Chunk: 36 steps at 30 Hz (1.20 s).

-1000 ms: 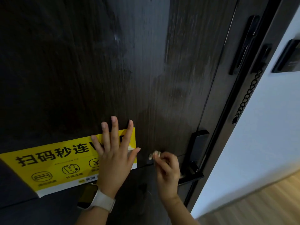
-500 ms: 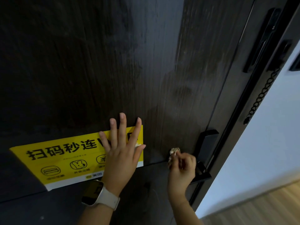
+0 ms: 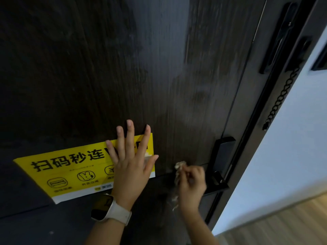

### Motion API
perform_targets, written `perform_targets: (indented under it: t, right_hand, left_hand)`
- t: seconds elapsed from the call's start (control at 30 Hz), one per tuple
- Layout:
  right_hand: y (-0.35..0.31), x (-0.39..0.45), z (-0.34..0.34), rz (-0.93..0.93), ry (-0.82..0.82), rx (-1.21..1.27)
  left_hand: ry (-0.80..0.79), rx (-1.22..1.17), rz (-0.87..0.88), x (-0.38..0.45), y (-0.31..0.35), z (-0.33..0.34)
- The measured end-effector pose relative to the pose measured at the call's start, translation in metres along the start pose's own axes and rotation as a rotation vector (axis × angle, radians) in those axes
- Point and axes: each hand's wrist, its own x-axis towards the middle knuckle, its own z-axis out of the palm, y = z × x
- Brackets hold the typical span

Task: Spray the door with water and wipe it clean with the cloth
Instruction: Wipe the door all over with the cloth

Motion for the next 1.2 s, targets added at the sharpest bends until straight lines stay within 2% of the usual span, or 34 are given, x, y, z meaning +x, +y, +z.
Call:
perform_targets:
  t: [0.1,0.27,0.4,0.5,0.6,0.67,0.8,0.93,1.0,1.07,1.2]
  right_hand:
    - [-0.018,0.052,-0.038,-0.066,0.118,-0.001]
    - [-0.043,0.12,-0.073,-0.089,0.259,0.087]
    - [-0.043,0.132,-0.059,-0.11,0.229,0.122]
    - [-0.029,0.123,-0.049,-0.196,0.214,0.07]
    - [-0.008,0.099,-0.041,-0.407,0.026,-0.133]
    - [-0.004,0.09,-0.039,-0.475,-0.05,-0.176]
    - [-0.039,0.13,-0.045,-0.513,0.098,-0.135]
    - [-0.109,0.202,-0.05,-0.694,0.17,-0.084]
    - [-0.123,0.219,-0.047,-0.762,0.188,-0.087]
    - [-0.106,0.213,-0.048,-0.808,0.156,-0.135]
    - [-0.025,0.166,-0.066,-0.785,-0.029,-0.252]
  left_hand:
    - [0.025,-0.083,-0.033,0.002,0.019,-0.012]
    - [0.091,-0.084,0.177,0.042,0.063,-0.014]
    - [0.027,0.005,0.147,0.072,0.084,0.0]
    - [0.053,0.084,0.142,0.072,0.084,0.009]
    - [0.072,0.094,0.156,0.071,0.083,0.01]
    - [0.074,0.096,0.157,0.071,0.082,0.009]
    - [0.068,0.098,0.156,0.07,0.081,0.007]
    - [0.056,0.101,0.155,0.071,0.082,0.006]
    - [0.061,0.102,0.157,0.071,0.083,0.007]
    - [0.077,0.096,0.156,0.071,0.083,0.008]
    - [0.094,0.089,0.154,0.071,0.082,0.009]
